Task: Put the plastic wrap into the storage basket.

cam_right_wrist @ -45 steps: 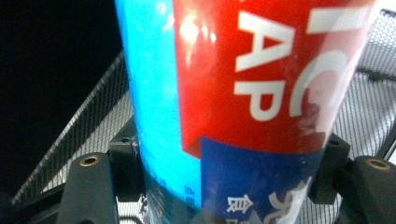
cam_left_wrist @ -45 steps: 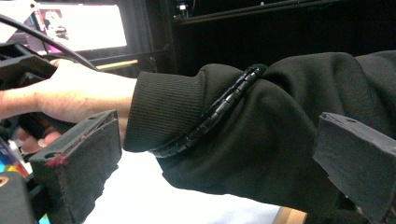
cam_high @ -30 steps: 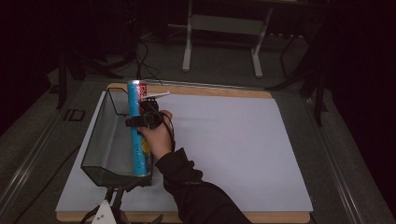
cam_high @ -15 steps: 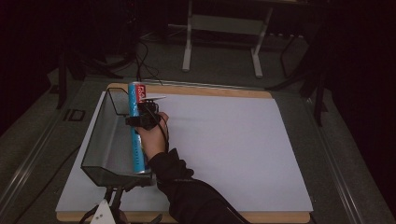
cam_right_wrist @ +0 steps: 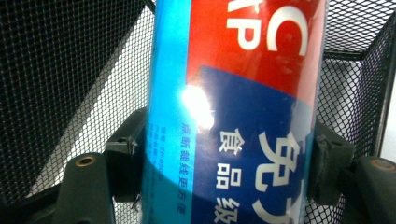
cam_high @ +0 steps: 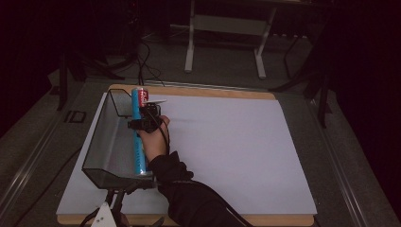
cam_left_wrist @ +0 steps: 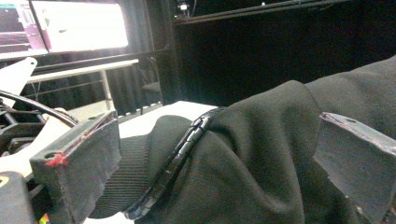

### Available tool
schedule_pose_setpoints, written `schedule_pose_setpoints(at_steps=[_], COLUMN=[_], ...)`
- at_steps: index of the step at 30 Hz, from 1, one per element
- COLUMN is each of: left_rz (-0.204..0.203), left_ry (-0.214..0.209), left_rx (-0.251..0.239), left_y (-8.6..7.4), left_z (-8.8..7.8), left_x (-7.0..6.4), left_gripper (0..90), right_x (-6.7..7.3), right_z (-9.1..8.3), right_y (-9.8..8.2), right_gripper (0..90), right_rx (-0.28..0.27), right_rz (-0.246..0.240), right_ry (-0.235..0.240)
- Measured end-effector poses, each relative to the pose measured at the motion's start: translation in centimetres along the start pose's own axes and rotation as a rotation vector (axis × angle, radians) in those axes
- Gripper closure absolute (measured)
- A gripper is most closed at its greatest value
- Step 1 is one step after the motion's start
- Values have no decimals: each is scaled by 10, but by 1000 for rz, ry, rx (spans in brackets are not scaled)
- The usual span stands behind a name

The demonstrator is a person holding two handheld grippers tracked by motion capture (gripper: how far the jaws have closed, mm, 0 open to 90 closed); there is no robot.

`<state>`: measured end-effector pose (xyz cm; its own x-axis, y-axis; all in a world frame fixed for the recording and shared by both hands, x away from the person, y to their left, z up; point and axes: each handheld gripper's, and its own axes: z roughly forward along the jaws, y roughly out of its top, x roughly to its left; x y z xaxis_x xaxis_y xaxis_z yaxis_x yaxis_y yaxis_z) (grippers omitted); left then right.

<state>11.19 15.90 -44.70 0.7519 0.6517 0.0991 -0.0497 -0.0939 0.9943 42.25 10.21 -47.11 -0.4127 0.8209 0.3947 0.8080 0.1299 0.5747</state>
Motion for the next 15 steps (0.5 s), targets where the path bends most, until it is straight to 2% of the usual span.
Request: schedule_pose_setpoints(at_steps=[4,6,8,11,15], left_rz=[0,1,0,2,4], left_ry=[-3,-4,-3,-4,-6], left_rx=[4,6,10,11,13], left_y=[0,0,0,0,-1], left_z=[1,1,1,2,2], left_x=[0,0,0,0,0], left_gripper=[20,20,20,20,20], right_x=[-1,-1,-1,-3,-5], right_z=[0,0,-2,-6,-14], right_y=[0,1,2,4,9], right_gripper=[286,275,257,210,158], right_rx=[-4,4,-10,-24,-40], right_rz=[-16,-42,-73,-91,-143], right_ry=[6,7,5,40,45])
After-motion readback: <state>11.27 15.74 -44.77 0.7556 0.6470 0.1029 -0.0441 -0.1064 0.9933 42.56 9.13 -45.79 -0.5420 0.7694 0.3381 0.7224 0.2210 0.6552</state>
